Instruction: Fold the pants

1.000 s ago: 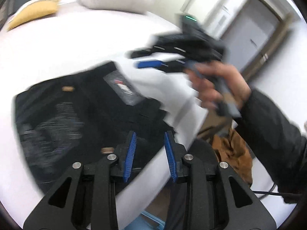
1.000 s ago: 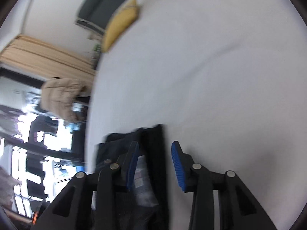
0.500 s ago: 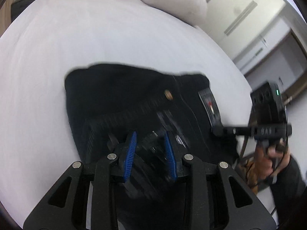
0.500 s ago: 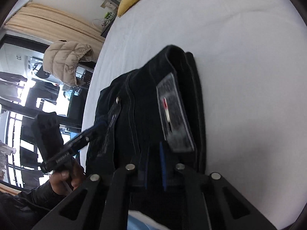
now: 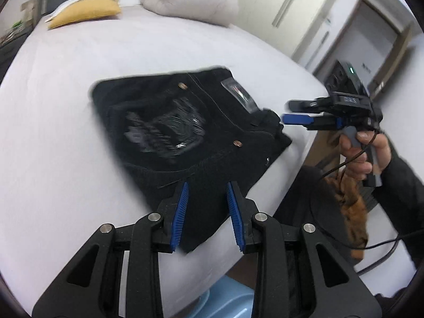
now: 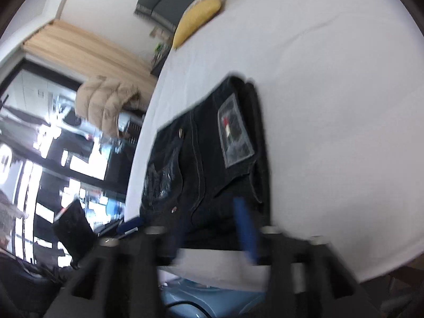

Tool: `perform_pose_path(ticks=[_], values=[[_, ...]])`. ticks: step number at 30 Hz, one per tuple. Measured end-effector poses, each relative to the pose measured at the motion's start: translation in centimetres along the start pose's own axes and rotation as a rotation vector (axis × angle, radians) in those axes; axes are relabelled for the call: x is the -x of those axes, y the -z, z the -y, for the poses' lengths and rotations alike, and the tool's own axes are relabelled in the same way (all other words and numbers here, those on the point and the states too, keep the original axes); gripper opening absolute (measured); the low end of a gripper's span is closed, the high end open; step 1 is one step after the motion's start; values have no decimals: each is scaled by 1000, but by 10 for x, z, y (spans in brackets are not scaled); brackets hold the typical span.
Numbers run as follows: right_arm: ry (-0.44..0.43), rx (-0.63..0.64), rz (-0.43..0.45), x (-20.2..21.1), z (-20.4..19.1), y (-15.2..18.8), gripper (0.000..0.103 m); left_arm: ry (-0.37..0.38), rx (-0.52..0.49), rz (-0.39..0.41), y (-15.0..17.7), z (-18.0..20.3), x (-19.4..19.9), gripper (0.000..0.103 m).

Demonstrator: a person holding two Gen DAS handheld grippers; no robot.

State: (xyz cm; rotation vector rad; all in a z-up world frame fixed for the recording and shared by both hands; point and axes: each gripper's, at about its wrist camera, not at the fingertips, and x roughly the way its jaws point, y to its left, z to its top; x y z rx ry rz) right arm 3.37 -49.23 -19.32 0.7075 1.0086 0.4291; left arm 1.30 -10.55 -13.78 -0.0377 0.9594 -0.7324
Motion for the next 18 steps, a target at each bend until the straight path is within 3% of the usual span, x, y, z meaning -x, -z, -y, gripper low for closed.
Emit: perform_pose_path(ticks=[1,3,6,10,14,18], values=[[-3,-3,34,10,1,-2,70,-5,40,20,-3,-10,4,46],[-11,-5,84,24,4,-13,71,-16,124,53,-7,-30,16,76],[2,-40,57,16,13,-36,72,-12,268,60,-21,-64,4,78],[19,-72,-33,-18,24,-60,72,91,454,-61,-31,-101,-36,78],[34,-91,-130,-56,36,-67,71,124,470,-125,-41,-104,-62,78],[28,-90,-156,-78,35,-70,60,155,489,-157,-49,-109,-81,75]])
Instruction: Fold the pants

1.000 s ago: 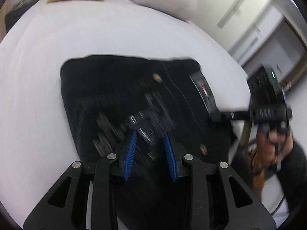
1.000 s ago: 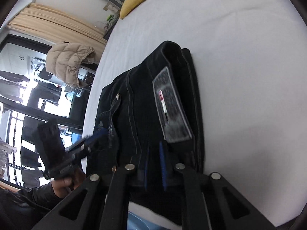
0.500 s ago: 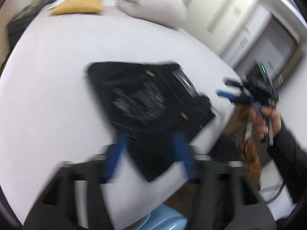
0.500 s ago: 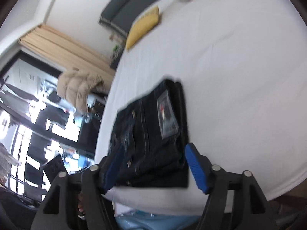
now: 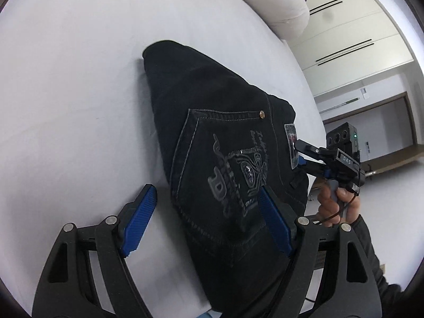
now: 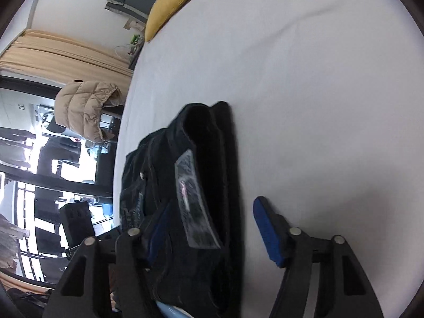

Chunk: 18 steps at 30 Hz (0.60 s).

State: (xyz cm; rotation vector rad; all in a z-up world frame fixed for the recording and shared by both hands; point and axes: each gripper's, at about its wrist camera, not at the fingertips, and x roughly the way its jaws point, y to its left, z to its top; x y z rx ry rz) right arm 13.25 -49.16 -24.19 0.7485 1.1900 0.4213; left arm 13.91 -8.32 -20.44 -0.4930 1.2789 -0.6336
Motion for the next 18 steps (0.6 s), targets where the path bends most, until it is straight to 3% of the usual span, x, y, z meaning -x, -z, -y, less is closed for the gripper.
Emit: perform_pose_path(ticks=[1,2,3,4,10,14,18], values=[[-6,-3,-6,-2,-1,0,54,1,-3,-7,-3,1,-2,69],[7,-1,-23,-9,-4,-1,53,2,-5,-15,-2,2,1,63],[31,16,-29,-13,-8,0,51,-2,-6,-35,-4,3,-3,48],[48,33,-34,-16,-13,1,50,-15,-4,-53,-7,4,-8,44],[137,76,-7,-15,-35,6,26,-24,-3,-50,-13,11,-17,25],[172,136,39,-7,-64,8,21,-12,-12,-27,-16,18,-8,20],[141,181,79,2,-93,0,20,-25,-55,23,-34,27,21,19]])
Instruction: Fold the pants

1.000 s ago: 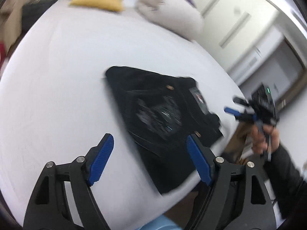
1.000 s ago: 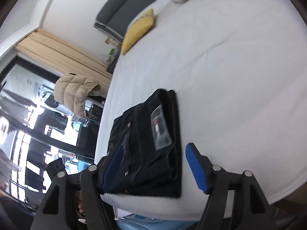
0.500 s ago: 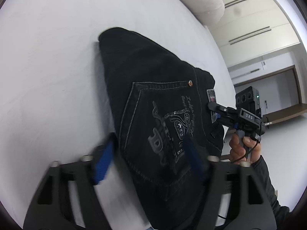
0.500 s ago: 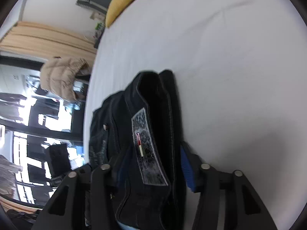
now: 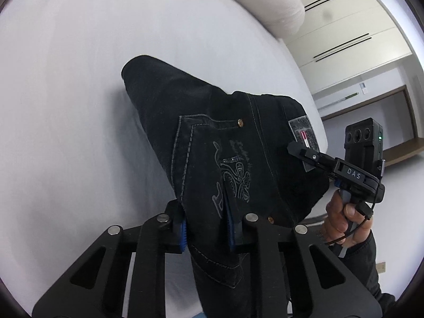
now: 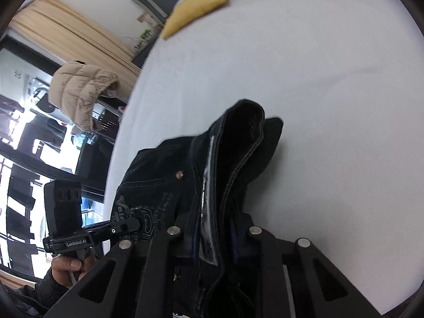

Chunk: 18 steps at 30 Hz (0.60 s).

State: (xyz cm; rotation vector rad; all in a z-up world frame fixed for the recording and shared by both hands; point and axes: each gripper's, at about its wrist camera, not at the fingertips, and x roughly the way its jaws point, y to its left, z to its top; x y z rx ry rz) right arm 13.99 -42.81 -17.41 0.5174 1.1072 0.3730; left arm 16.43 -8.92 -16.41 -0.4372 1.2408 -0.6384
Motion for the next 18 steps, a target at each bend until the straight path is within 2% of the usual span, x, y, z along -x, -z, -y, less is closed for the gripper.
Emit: perform_pose_path(ticks=[5,9,14,18], values=[[-53,23,30,-11,-27,-27,20,-59,-55,54,-40,-9,38,19],[-92,9,34,-42,-42,-55,19,-127,-93,84,-74,-24,53,19],[-120,-33,5,-88,-47,-76,19,-142,-53,91,-100,-64,45,19],[-128,-72,-26,-117,-36,-77,20,-149,-18,64,-97,-94,27,20]])
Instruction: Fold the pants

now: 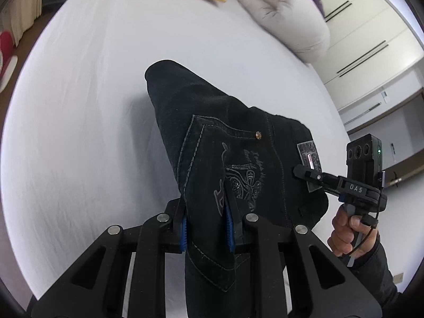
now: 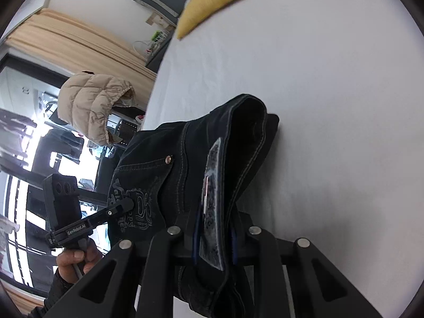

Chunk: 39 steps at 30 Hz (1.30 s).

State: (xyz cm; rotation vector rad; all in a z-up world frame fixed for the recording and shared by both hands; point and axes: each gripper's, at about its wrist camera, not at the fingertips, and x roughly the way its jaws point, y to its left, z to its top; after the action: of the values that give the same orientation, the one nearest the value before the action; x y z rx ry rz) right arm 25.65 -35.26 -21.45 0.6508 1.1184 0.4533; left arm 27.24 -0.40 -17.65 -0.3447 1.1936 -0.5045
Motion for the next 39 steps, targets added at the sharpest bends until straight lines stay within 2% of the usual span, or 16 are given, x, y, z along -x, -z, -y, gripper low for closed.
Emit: perform_pose_path(ticks=[2,4,6,10,12,14,15,16,19,20,22,25,30,32,35,39], values=[[-7,-23,-6,-8,10,3,22,-6,17,-10,7,-12,-13,22],[-4,-46,-8,-13,21,7,36,-6,33,-2,15,-18,-19,26],[16,-46,-6,-16,28,13,38,-6,39,14,17,-28,-20,30],[-5,-67,32,-13,30,22,43,-92,-25,61,21,-17,-18,42],[45,-60,55,-5,24,28,49,-146,-67,87,23,1,-18,46],[115,-22,100,9,12,37,55,-213,-114,157,27,12,-7,59],[156,13,129,19,3,43,58,-242,-132,208,27,27,4,74],[193,44,154,27,-6,47,62,-269,-151,273,34,35,19,84],[296,142,256,57,-36,65,66,-351,-212,435,55,67,55,96],[325,170,292,68,-46,72,68,-381,-234,487,66,80,69,97],[383,221,378,89,-67,86,83,-413,-264,548,79,100,93,99],[439,292,548,127,-100,111,99,-513,-307,692,109,132,138,103],[497,372,772,180,-147,140,103,-642,-320,887,157,159,213,103],[548,398,864,202,-167,151,103,-699,-310,907,167,171,226,103],[562,414,944,229,-189,163,103,-687,-306,870,174,182,242,103],[576,436,957,257,-219,176,103,-664,-262,776,175,189,258,103]])
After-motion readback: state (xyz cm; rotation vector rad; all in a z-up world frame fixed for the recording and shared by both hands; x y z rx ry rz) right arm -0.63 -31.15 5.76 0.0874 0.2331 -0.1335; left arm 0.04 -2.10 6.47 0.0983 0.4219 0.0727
